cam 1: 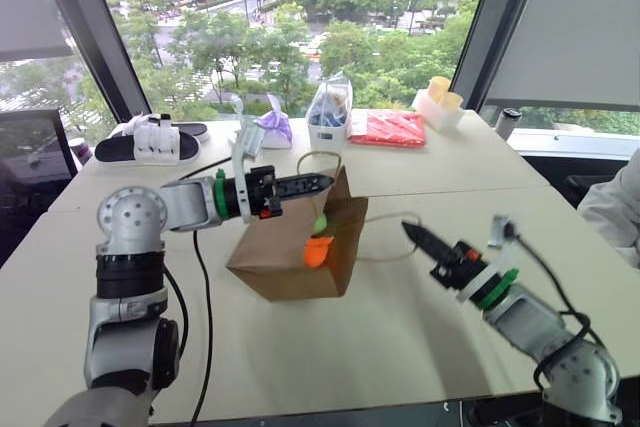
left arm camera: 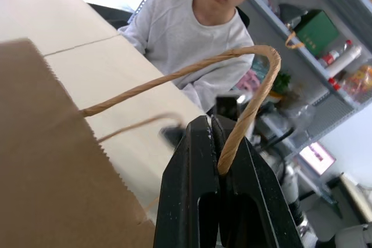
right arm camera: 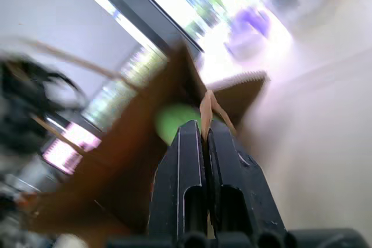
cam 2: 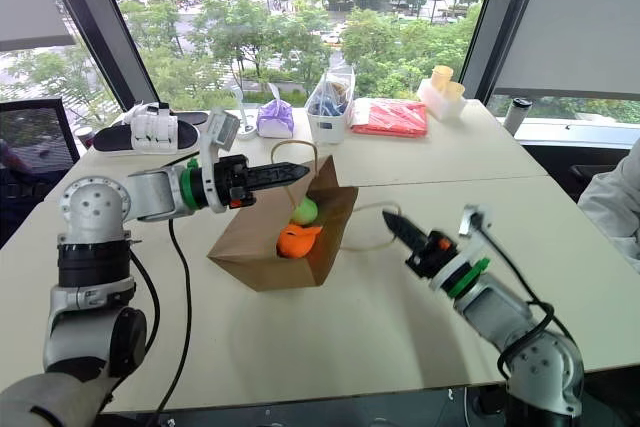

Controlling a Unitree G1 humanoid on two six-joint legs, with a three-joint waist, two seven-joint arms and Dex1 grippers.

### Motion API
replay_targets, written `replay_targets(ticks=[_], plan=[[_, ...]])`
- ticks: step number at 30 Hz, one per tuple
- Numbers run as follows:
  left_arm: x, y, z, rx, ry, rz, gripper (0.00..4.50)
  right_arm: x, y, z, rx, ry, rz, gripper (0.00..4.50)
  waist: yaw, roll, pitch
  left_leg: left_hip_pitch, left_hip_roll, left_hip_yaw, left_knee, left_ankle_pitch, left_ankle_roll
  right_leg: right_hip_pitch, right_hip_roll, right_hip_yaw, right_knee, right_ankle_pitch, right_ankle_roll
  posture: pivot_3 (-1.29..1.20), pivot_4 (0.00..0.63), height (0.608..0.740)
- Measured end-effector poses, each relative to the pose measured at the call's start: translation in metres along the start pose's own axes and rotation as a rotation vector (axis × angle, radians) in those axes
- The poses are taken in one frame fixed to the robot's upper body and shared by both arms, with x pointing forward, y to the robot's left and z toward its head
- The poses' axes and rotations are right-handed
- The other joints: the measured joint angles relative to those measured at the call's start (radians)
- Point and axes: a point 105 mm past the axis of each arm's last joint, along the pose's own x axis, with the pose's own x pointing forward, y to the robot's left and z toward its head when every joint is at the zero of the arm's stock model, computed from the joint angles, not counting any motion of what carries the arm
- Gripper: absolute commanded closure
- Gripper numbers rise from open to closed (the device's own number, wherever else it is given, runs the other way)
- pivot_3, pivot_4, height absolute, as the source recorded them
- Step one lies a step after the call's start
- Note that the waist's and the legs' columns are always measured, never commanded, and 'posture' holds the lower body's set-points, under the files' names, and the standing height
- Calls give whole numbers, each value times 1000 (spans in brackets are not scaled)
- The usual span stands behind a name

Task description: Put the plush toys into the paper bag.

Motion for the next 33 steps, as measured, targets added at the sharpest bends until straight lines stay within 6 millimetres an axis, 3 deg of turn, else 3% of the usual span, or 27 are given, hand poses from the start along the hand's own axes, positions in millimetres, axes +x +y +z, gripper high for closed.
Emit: replay_targets(ticks=[3, 7, 13, 18, 21, 28, 29, 33], plan=[[8, -7, 21, 97, -33, -34, 4500, 9, 26, 34, -22, -90, 125, 4404, 1, 0, 0, 0, 0, 0, 0, 0, 0, 0, 0, 0, 0, 0, 0, 0, 150, 740], [8, 0, 30, 115, -54, -29, 4500, 13, 40, 54, -28, -143, 181, 4404, -2, 0, 0, 0, 0, 0, -1, 0, 1, 0, 0, 0, 0, 0, 0, 0, 150, 740], [3, 26, 16, 90, -41, 45, 4500, 20, 47, 51, -15, -126, 204, 4404, -12, 0, 0, 0, 0, 0, -1, -1, 2, -1, 0, 0, 0, 0, 0, 0, 150, 740], [-10, 58, -14, 50, -23, 147, 4500, 21, 35, 31, 7, -70, 157, 4404, -20, 0, 0, -1, 0, 0, -1, -1, 2, -1, 0, 0, 0, 0, 0, 0, 150, 740], [-11, 61, -18, 41, -29, 152, 3672, 20, 30, 21, 4, -33, 132, 3598, -18, 0, 0, -5, 0, -1, 1, -1, 2, -3, 0, 0, 0, 0, 0, 0, 150, 740], [-5, 53, -16, 32, -56, 107, 270, 14, 21, 16, -32, -5, 90, 184, -20, 0, 0, -4, 0, -1, 1, -1, 3, -3, 0, -1, 0, 0, 0, 0, 150, 740], [-5, 53, -16, 30, -58, 105, 37, 14, 21, 16, -36, -2, 91, 0, -21, 0, 0, -4, 0, -1, 1, -1, 3, -3, 0, -1, 0, 0, 0, 0, 150, 740], [-5, 53, -14, 26, -70, 106, 37, 7, 18, 15, -34, 7, 78, 0, -20, 0, 0, -4, 0, -1, 1, -1, 3, -3, 0, -1, 0, 0, 0, 0, 150, 740]])
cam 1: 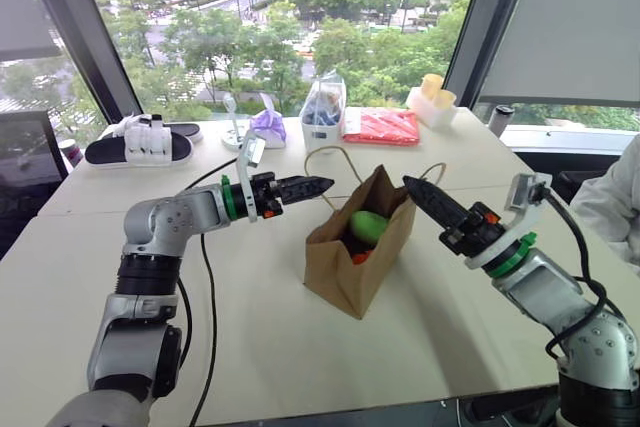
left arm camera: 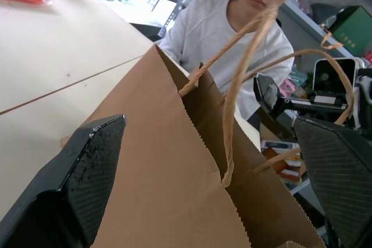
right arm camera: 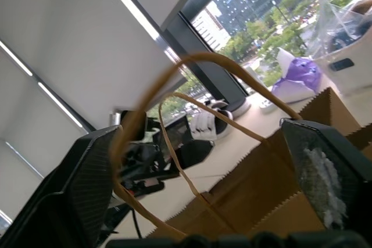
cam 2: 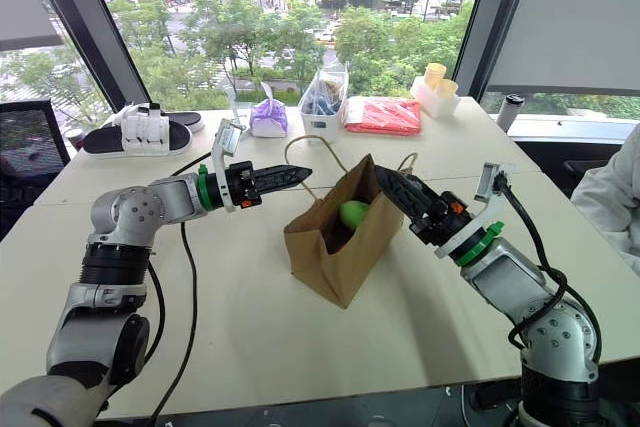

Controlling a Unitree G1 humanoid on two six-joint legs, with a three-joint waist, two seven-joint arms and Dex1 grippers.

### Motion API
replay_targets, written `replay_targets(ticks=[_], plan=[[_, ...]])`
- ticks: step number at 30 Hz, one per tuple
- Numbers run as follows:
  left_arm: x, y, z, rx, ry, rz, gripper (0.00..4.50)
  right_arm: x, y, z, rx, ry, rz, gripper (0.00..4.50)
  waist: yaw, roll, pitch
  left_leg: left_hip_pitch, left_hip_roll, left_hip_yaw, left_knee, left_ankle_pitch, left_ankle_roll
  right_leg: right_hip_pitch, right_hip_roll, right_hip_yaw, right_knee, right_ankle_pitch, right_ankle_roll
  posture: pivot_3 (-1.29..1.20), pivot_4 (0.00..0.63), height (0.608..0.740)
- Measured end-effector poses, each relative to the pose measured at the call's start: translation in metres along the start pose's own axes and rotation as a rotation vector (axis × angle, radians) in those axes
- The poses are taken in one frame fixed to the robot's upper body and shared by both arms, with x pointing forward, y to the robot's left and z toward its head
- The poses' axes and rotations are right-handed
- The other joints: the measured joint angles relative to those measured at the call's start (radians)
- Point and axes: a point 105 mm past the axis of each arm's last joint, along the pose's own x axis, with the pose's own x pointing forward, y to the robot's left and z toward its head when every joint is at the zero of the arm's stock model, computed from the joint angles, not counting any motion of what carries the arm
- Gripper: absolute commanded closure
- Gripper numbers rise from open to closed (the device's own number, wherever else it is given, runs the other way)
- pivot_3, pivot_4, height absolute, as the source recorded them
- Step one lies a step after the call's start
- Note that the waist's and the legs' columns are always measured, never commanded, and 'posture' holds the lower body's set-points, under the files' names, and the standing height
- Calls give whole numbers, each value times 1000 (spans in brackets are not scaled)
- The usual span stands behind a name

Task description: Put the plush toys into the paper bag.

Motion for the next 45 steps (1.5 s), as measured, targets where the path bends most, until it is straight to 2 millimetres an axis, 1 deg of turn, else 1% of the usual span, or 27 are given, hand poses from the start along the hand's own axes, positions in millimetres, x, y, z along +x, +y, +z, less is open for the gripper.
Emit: replay_targets(ticks=[4, 8, 10, 13, 15, 17, 18, 20, 23, 27, 31, 34, 39, 45], plan=[[-6, 2, 7, -15, -39, 24, 37, -15, 8, 4, 34, -25, 37, 0, 3, 0, 0, 0, 0, 0, 0, -1, 2, 0, 0, 0, 0, 0, 0, 0, 150, 740], [-25, -5, 10, -18, -57, 23, 37, -37, 12, 6, 29, -37, 14, 0, 0, 0, 0, 0, 0, 0, 0, -1, 2, 0, 0, 0, 0, 0, 0, 0, 150, 740], [-33, -9, 6, -9, -51, 27, 37, -45, 14, 3, 28, -22, 4, 0, -1, 0, 0, 1, 0, 0, 0, -1, 3, 0, 0, 0, 0, 0, 0, 0, 150, 740], [-50, -11, -12, 6, 2, 78, 37, -55, 18, -4, 31, 15, -15, 0, -1, 0, 0, 2, 1, 0, -1, -2, 3, 2, 0, 1, 0, 0, 0, 0, 150, 740], [-61, -11, -28, 24, 43, 120, 0, -59, 17, -17, 7, 99, -39, 543, 0, 0, 0, 3, 1, 0, -1, -2, 3, 3, 0, 1, -1, 0, 0, 0, 150, 740], [-69, -13, -45, 40, 97, 151, 0, -62, 10, -39, -7, 210, -75, 1354, 1, 0, 0, 4, 1, 0, -1, -2, 3, 4, 0, 1, -1, 0, 0, 0, 150, 740], [-73, -15, -55, 48, 129, 161, 0, -62, 6, -49, -7, 246, -84, 1880, 2, 0, 0, 4, 1, 0, -1, -2, 3, 4, -1, 1, -1, 0, 0, 0, 150, 740], [-74, -21, -68, 51, 159, 158, 0, -57, 1, -62, 2, 277, -83, 2933, 4, 0, 0, 4, 0, 0, 0, -2, 4, 5, -1, 1, -2, 0, 0, 0, 150, 740], [-73, -25, -78, 51, 163, 154, 0, -42, -1, -74, -22, 316, -54, 4460, 10, 0, 0, 5, 0, 0, 0, -2, 4, 6, -1, 1, -2, 0, -1, 0, 150, 740], [-67, -27, -76, 90, 137, 163, 0, -35, -6, -88, -44, 377, -37, 4460, 26, 0, 0, 5, 0, 0, 0, -2, 4, 6, -1, 0, -2, 0, -1, 0, 150, 740], [-57, -26, -74, 186, 138, 186, 0, -34, -10, -88, -47, 384, -36, 4460, 25, 0, 0, 4, 0, 1, 0, -2, 4, 6, -1, 0, -3, 0, 0, 0, 150, 740], [-45, -30, -79, 264, 167, 162, 0, -34, -8, -88, -43, 388, -16, 4460, 24, 0, 0, 4, 0, 1, -1, -3, 4, 6, -1, 0, -3, 0, -1, 0, 150, 740], [-32, -39, -89, 280, 198, 81, 0, -33, -5, -89, -28, 390, 0, 4460, 24, 0, 0, 4, 0, 1, -1, -3, 4, 6, -1, 0, -3, 0, -1, 0, 150, 740], [-26, -43, -92, 284, 211, 46, 0, -30, -2, -90, -17, 381, 12, 4460, 24, 0, 0, 4, 0, 1, -1, -3, 5, 6, -1, 0, -3, 0, -1, 0, 150, 740]])
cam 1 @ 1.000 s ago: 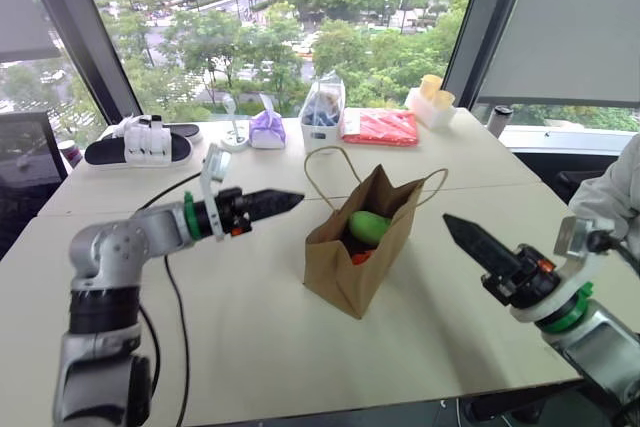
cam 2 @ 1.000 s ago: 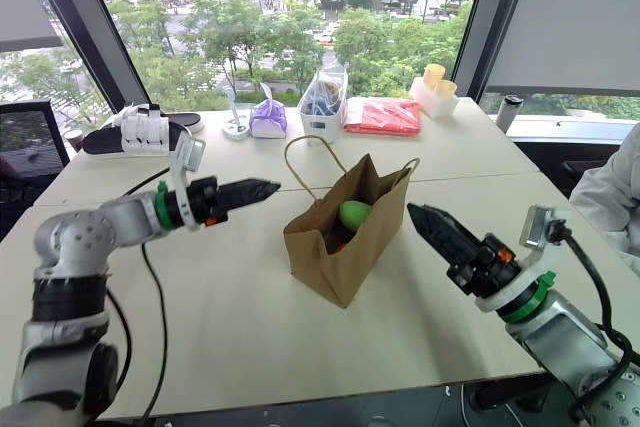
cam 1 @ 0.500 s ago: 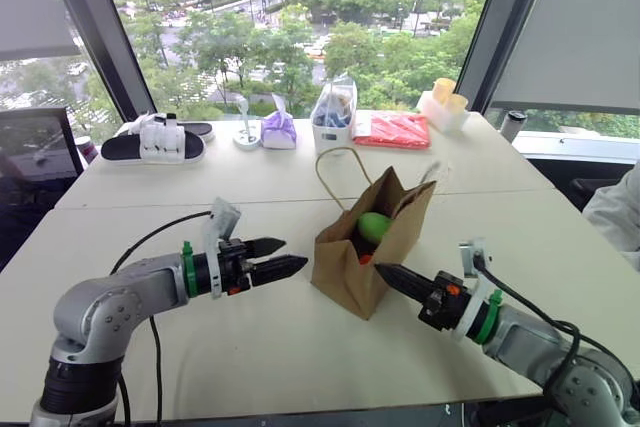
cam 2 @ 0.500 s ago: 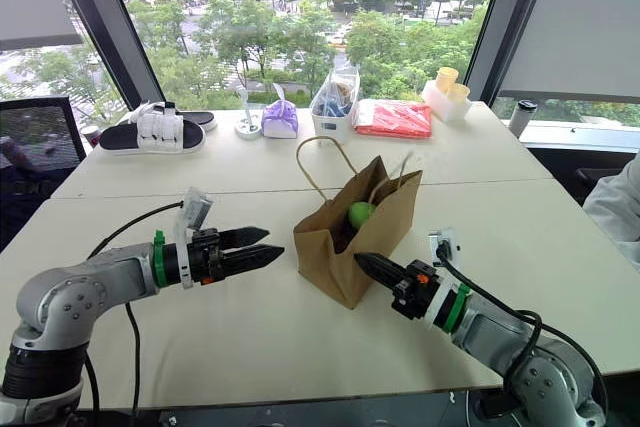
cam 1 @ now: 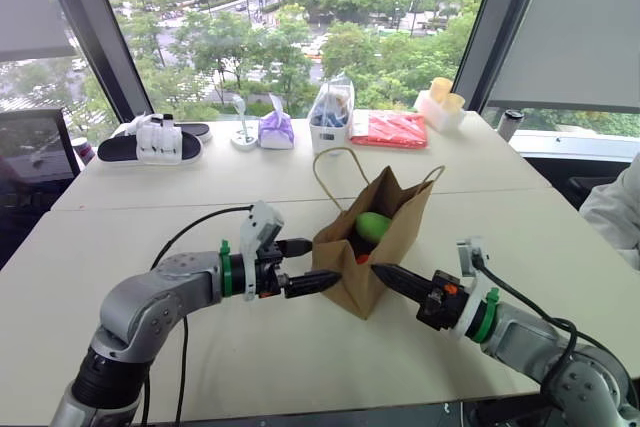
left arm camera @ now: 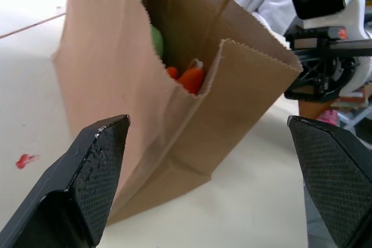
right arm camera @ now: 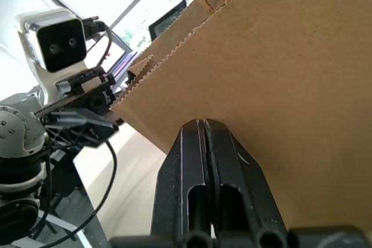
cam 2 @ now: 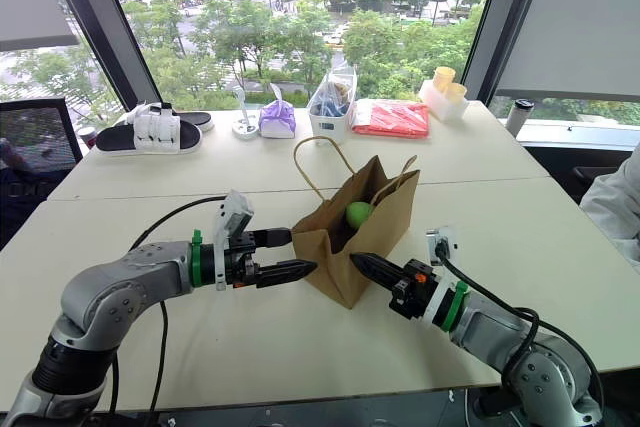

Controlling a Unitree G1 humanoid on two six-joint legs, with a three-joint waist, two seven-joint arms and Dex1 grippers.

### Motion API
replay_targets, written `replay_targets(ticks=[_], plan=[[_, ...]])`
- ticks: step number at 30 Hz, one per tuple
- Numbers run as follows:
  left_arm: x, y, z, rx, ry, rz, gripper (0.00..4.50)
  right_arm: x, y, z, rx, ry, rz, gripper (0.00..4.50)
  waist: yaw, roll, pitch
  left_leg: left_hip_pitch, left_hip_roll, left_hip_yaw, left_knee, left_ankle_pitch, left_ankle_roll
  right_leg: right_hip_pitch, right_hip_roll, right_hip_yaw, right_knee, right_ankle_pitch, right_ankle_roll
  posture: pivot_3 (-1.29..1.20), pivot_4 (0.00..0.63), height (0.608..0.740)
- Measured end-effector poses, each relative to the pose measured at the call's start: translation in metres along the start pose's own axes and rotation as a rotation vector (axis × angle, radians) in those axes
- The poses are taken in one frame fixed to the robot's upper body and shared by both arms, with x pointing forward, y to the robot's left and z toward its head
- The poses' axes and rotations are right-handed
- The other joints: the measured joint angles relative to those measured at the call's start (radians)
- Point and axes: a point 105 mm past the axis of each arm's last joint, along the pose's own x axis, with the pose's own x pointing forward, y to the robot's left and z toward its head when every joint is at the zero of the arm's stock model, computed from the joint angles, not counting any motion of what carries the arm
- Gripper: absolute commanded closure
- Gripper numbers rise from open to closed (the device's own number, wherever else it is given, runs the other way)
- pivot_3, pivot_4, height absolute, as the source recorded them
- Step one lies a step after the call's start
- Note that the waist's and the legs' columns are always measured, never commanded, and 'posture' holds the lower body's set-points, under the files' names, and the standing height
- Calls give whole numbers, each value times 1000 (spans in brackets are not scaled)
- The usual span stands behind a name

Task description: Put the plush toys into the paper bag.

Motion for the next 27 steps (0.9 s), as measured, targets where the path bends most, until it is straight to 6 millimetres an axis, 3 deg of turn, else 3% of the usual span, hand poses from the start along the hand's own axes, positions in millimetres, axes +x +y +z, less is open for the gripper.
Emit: replay_targets(ticks=[17, 27], plan=[[31, -22, -13, 1, 21, -46, 0, 17, 14, -8, 16, -1, 70, 4460, 0, 0, 0, 0, 0, 0, 0, 0, 0, 0, 1, 0, 0, 0, 0, 0, 150, 740], [48, -7, -15, 88, 46, 40, 0, 20, -2, -6, 15, -11, 6, 4460, 0, 0, 0, 0, 0, 0, 0, 0, 0, 1, 1, 0, 0, 0, 0, 0, 150, 740]])
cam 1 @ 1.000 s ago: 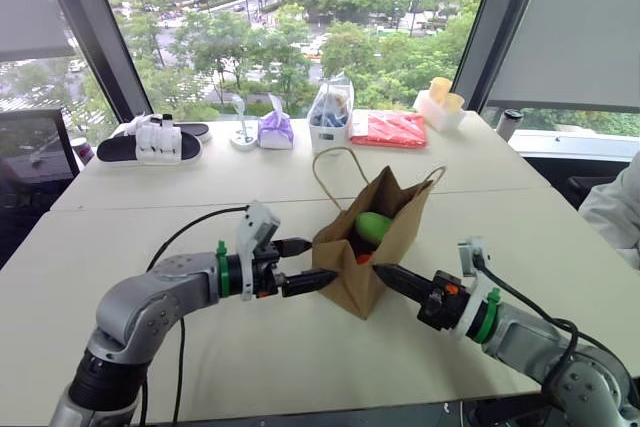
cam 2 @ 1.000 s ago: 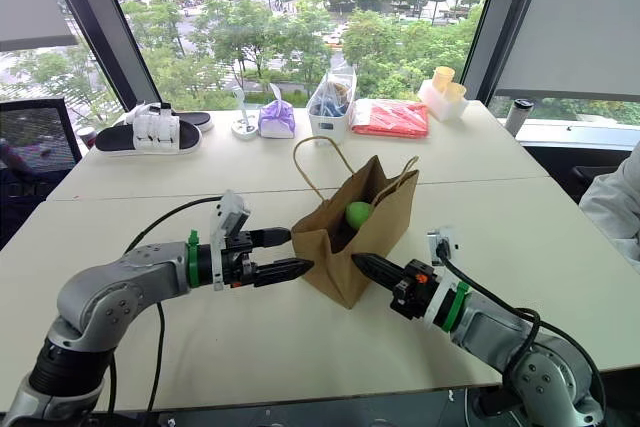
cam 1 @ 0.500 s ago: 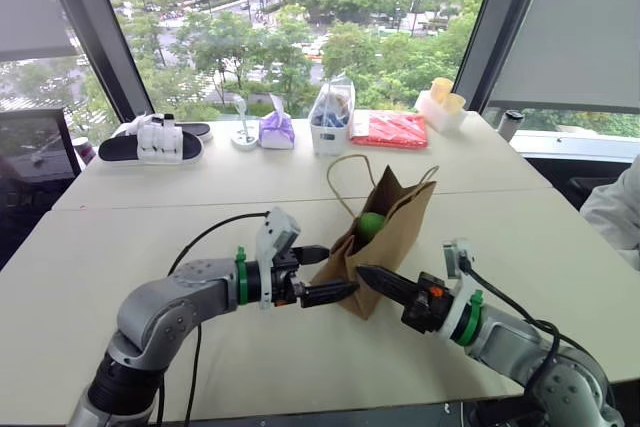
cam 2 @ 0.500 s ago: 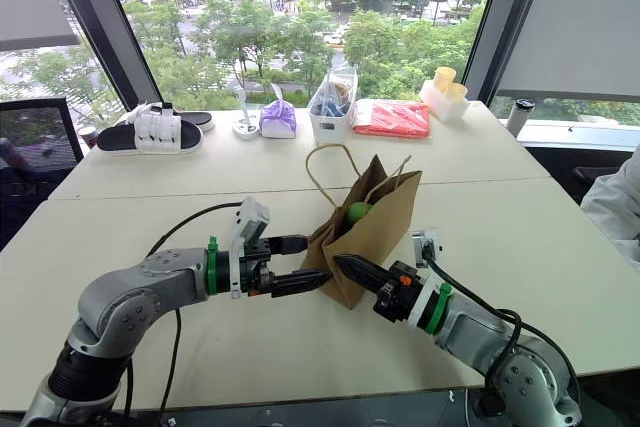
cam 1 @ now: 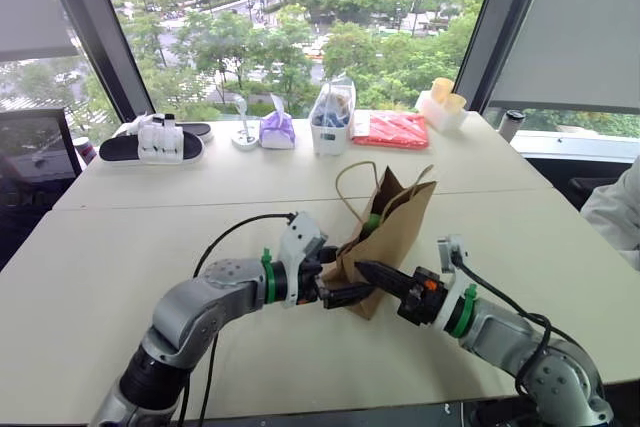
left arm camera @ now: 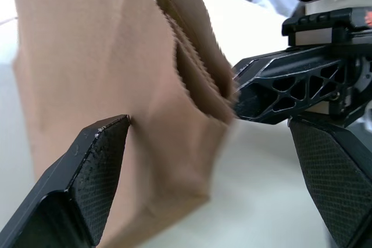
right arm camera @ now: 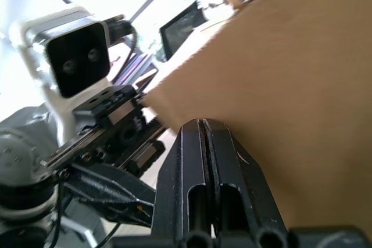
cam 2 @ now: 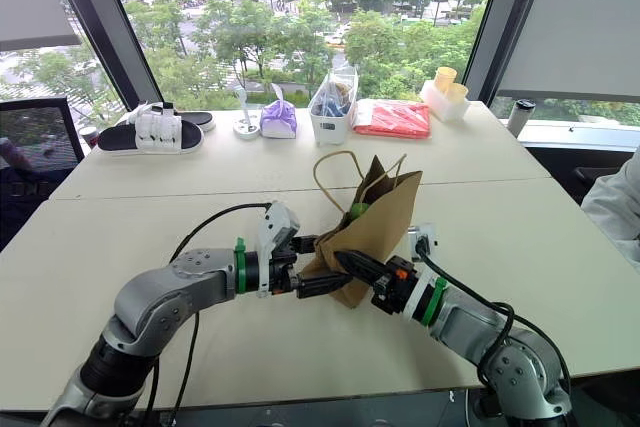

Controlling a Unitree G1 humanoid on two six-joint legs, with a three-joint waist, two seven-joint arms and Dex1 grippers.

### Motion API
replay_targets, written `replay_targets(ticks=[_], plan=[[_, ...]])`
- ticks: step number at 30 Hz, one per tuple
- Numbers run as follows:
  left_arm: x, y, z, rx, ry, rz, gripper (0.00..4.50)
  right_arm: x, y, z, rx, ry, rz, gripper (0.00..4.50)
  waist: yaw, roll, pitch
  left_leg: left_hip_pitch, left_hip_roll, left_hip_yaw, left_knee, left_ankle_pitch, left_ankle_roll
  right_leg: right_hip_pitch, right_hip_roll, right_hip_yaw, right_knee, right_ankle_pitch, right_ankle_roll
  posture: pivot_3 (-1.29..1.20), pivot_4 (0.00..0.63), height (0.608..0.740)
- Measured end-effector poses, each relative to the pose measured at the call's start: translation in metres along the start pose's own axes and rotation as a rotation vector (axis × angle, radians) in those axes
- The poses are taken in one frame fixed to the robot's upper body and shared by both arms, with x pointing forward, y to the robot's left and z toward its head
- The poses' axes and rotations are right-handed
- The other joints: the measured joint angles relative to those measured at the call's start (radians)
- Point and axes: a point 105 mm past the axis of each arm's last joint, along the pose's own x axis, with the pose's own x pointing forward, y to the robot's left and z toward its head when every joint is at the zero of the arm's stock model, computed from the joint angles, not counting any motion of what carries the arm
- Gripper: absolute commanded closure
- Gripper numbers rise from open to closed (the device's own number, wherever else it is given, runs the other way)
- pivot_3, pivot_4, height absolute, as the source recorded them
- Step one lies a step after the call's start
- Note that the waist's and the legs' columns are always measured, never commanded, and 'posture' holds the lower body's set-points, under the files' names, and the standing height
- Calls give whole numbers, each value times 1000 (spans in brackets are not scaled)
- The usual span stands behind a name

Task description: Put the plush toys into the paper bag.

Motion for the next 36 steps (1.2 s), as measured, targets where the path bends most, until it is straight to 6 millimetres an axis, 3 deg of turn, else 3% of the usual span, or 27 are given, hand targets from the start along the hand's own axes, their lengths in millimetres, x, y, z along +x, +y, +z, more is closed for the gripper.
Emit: replay_targets(ticks=[4, 7, 13, 14, 21, 24, 29, 36], plan=[[4, 10, -4, 16, 25, 49, 0, 1, -1, 0, -2, -1, -8, 4460, 0, 0, 0, 0, 0, 0, 0, 0, 0, 0, 0, 0, 0, 0, 0, 0, 150, 740], [6, 10, -5, 27, 34, 51, 1246, 2, -1, 0, 3, -8, -3, 4500, 0, 0, 0, 0, 0, 0, 0, 0, 0, 0, 0, 0, 0, 0, 0, 0, 150, 740], [9, 9, -4, 28, 29, 54, 4172, 2, 4, 3, 27, -38, 26, 4500, 0, 0, 0, 0, 0, 0, 0, 0, 0, 0, 0, 0, 0, 0, 0, 0, 150, 740], [9, 10, -4, 30, 29, 57, 4453, 1, 5, 4, 32, -44, 33, 4500, 0, 0, 0, 0, 0, 0, 0, 0, 0, 0, 0, 0, 0, 0, 0, 0, 150, 740], [7, 16, 0, 79, 22, 74, 4453, -17, 8, 20, 60, -125, 58, 4500, 0, 0, 0, 0, 0, 0, 0, 0, 0, 0, 0, 0, 0, 0, 0, 0, 150, 740], [-2, 25, 5, 187, 33, 47, 4453, -27, 14, 20, 39, -100, 76, 4500, 0, 0, 0, 0, 0, 0, 0, 0, 0, 0, 1, -1, 0, 0, 0, 0, 150, 740], [-12, 44, 38, 463, 6, -84, 4453, -37, 24, 7, 23, -2, 114, 4500, 2, 0, 0, 0, 0, 0, 1, 0, 1, 1, 0, -1, -1, 0, 0, 0, 150, 740], [-3, 68, 88, 569, -62, -214, 4453, -42, 21, -7, 26, 27, 68, 4500, -2, -1, 1, -3, 0, -1, 2, -1, 2, 0, -1, -3, -3, 0, 1, 0, 150, 740]])
